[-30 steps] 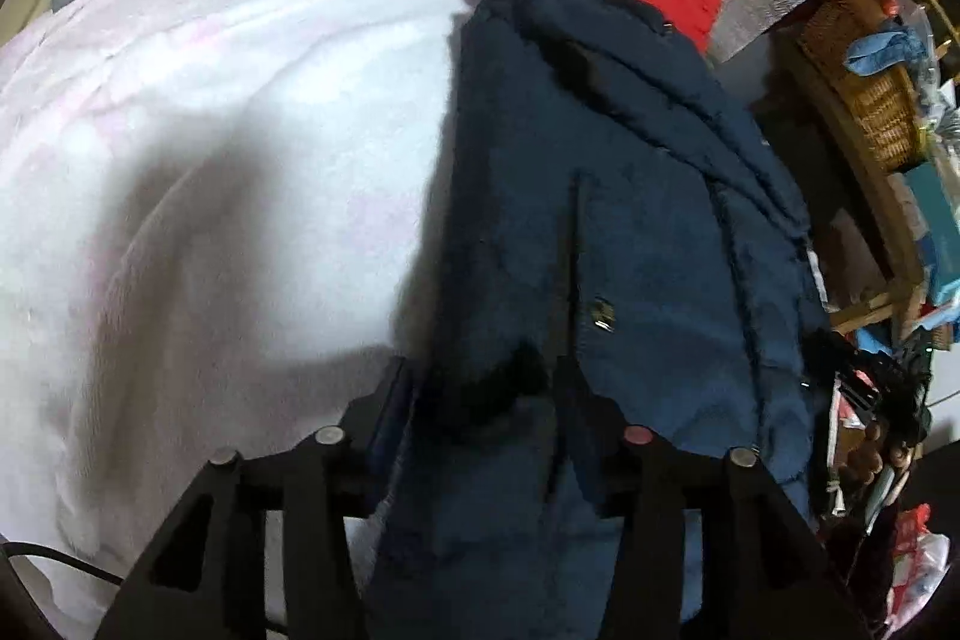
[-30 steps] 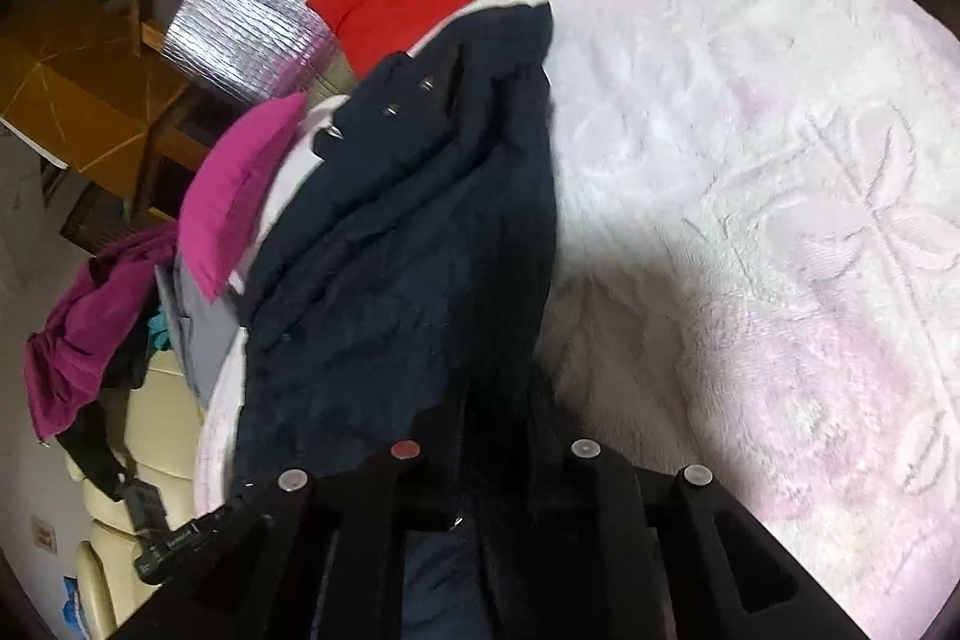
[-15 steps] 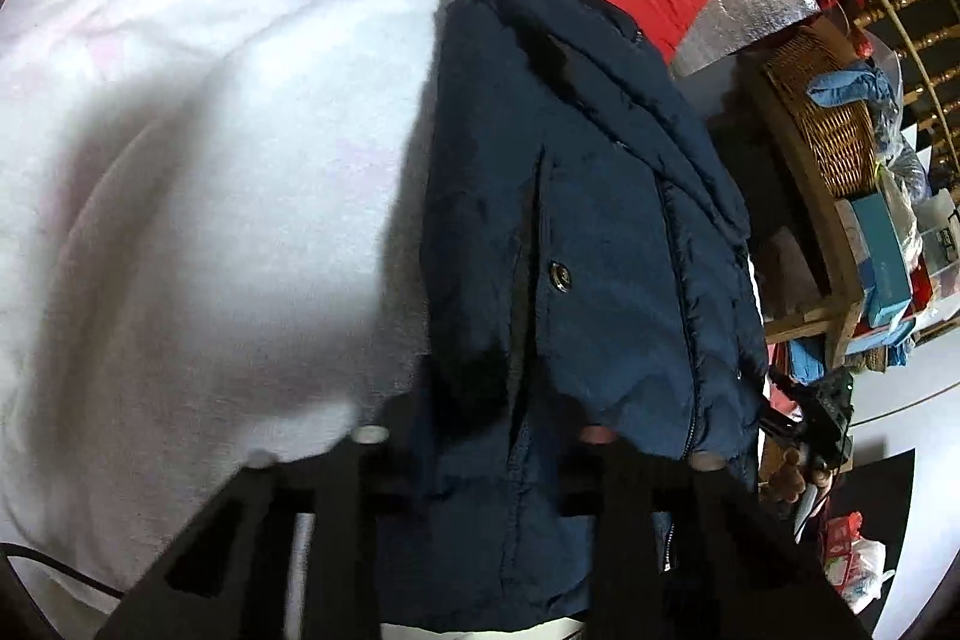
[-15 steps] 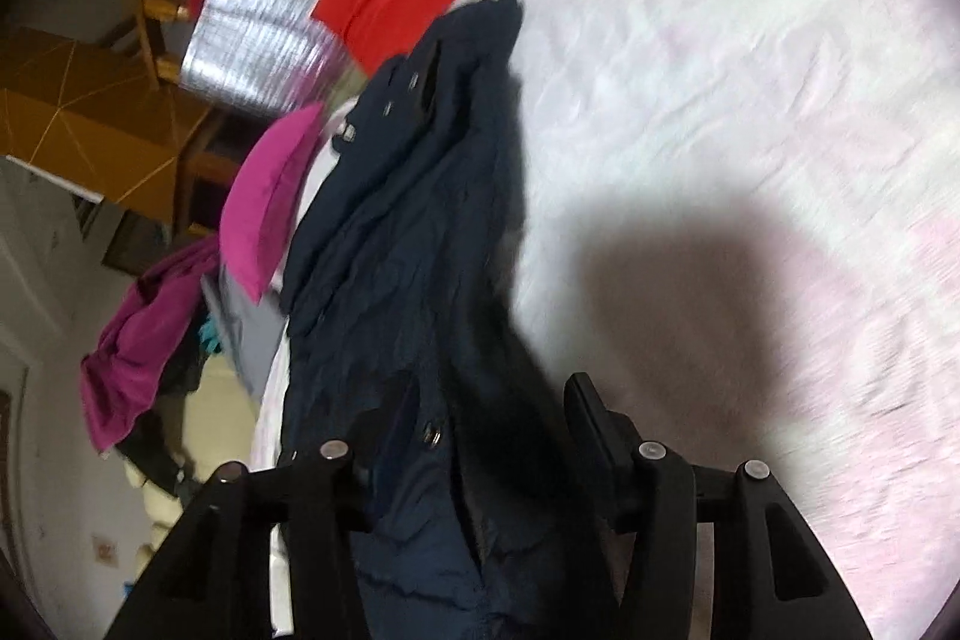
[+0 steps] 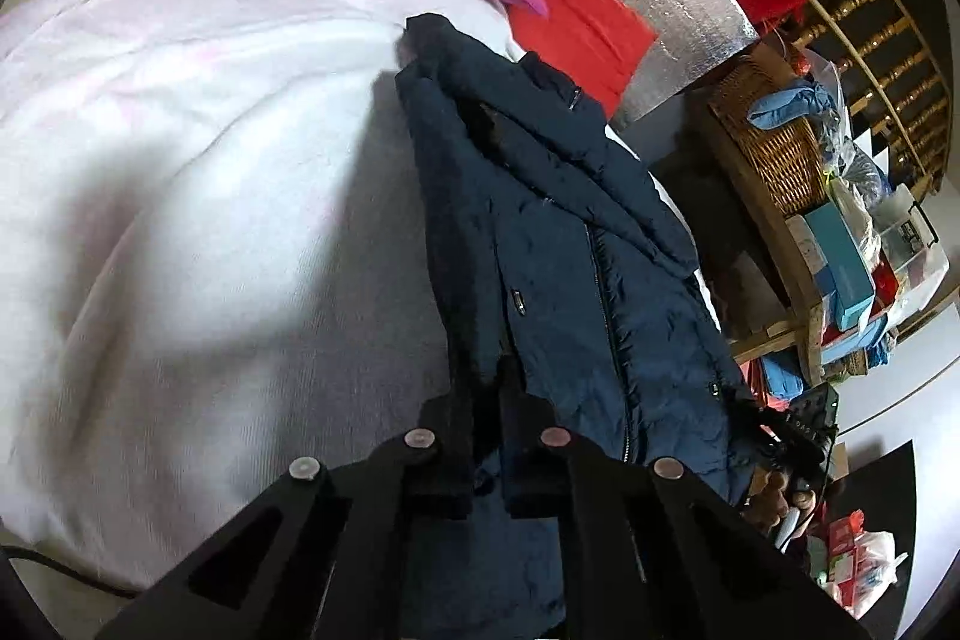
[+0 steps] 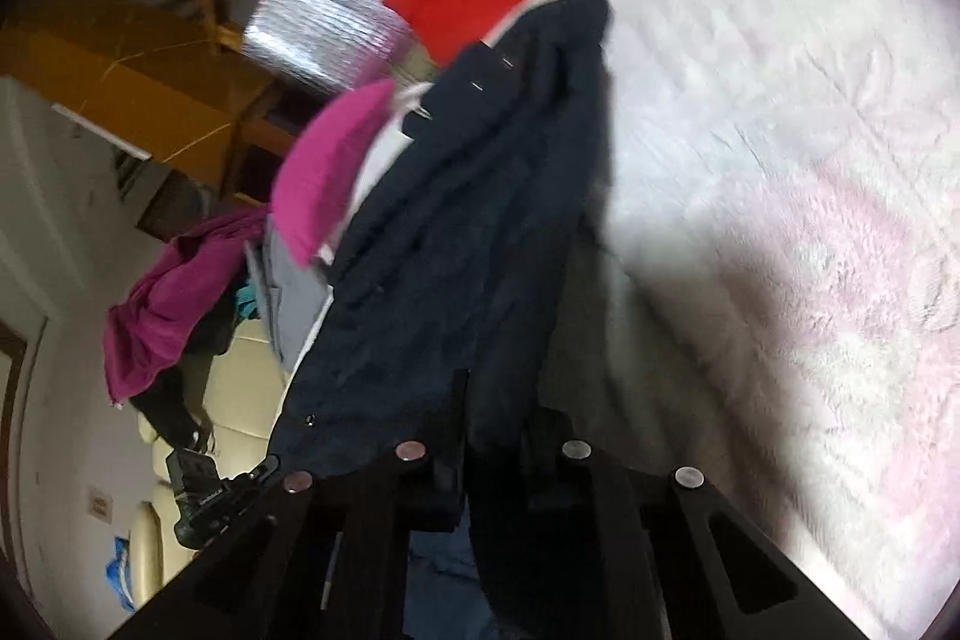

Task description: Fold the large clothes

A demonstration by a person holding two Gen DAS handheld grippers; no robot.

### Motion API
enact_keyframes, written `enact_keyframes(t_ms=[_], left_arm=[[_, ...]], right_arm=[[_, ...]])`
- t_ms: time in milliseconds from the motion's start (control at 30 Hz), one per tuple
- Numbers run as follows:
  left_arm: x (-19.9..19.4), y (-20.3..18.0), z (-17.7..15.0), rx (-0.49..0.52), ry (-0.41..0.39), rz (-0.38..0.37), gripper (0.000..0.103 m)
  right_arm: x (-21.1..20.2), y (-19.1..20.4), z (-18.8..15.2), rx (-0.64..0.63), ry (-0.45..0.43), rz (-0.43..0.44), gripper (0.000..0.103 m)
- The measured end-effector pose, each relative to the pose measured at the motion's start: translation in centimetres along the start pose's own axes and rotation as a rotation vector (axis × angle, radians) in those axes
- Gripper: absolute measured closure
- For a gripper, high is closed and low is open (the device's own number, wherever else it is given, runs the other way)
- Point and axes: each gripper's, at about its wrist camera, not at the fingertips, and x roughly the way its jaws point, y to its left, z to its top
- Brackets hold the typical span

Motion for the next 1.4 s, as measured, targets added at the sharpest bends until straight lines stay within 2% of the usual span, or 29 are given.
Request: enact_keyframes(t_ms=[33,67,100,200,267,333,367,433,500,633,700,733,767,800,867,900,933,967,1000,1100,1233,1300,1400], left_arm=[[0.3,0.2,-0.3,0.005,0.019,0.051,0.097],[1.2,0.4,-0.7,0.031,0.054,0.137,0.096],[1.8,0.8,-0.9,0.018,0.08,0.166,0.096],[2.5,1.2,-0.6,-0.011,0.123,0.178,0.087],[2.3,1.2,-0.5,-0.014,0.12,0.179,0.055],[1.9,1.4,-0.4,-0.033,0.102,0.173,0.04],[1.7,1.5,-0.4,-0.044,0.095,0.167,0.04],[1.5,1.9,-0.7,-0.062,0.101,0.154,0.04],[1.7,2.3,-1.2,-0.064,0.133,0.142,0.039],[2.4,3.1,-1.9,-0.102,0.212,0.084,0.041],[2.7,2.8,-2.2,-0.088,0.216,0.07,0.041],[2.9,2.6,-2.2,-0.082,0.218,0.06,0.051],[3.1,2.5,-2.4,-0.078,0.222,0.055,0.074],[3.2,2.3,-2.5,-0.07,0.226,0.055,0.081],[3.1,1.8,-2.7,-0.041,0.211,0.054,0.086],[3.0,1.5,-2.8,-0.028,0.2,0.048,0.088],[2.8,1.2,-2.9,-0.015,0.186,0.044,0.09],[2.8,0.9,-3.0,-0.002,0.174,0.045,0.092],[2.6,0.7,-3.1,0.008,0.159,0.046,0.093],[1.5,0.6,-3.4,0.005,0.122,0.033,0.095],[-0.2,0.0,-4.5,0.01,0.093,0.024,0.096],[-1.1,0.1,-5.4,0.028,0.107,0.035,0.096],[-1.1,0.7,-6.9,0.018,0.163,0.075,0.095]], right_arm=[[0.1,-0.2,-0.3,0.01,0.014,-0.001,0.089],[0.5,-0.6,-0.5,0.022,0.036,-0.023,0.089],[1.2,-1.2,-0.7,0.032,0.064,-0.068,0.086],[2.0,-2.6,-0.9,0.085,0.102,-0.121,0.084],[1.1,-3.1,-0.6,0.128,0.102,-0.1,0.08],[-0.3,-3.1,-0.3,0.13,0.065,-0.097,0.075],[-1.0,-3.2,-0.3,0.132,0.048,-0.099,0.071],[-2.1,-3.6,-0.4,0.149,0.029,-0.092,0.044],[-3.1,-4.0,-0.4,0.158,0.007,-0.095,0.042],[-3.3,-4.8,-1.0,0.172,0.022,-0.091,0.042],[-2.9,-5.4,-1.3,0.179,0.043,-0.076,0.042],[-2.3,-5.6,-1.5,0.187,0.065,-0.064,0.042],[-1.5,-5.6,-1.9,0.189,0.097,-0.056,0.042],[-0.5,-5.4,-2.3,0.179,0.138,-0.053,0.042],[0.0,-4.6,-2.9,0.122,0.132,-0.087,0.048],[0.2,-4.0,-3.1,0.091,0.133,-0.11,0.058],[0.3,-3.6,-3.4,0.069,0.136,-0.126,0.079],[0.5,-3.1,-3.7,0.04,0.146,-0.133,0.088],[0.7,-2.8,-3.9,0.031,0.158,-0.125,0.091],[0.7,-1.2,-5.1,-0.039,0.114,-0.194,0.095],[-1.6,-0.1,-5.8,-0.038,0.053,-0.137,0.097],[-3.1,0.6,-6.4,-0.043,0.044,-0.099,0.097],[-4.3,1.0,-7.6,-0.075,0.064,-0.114,0.097]])
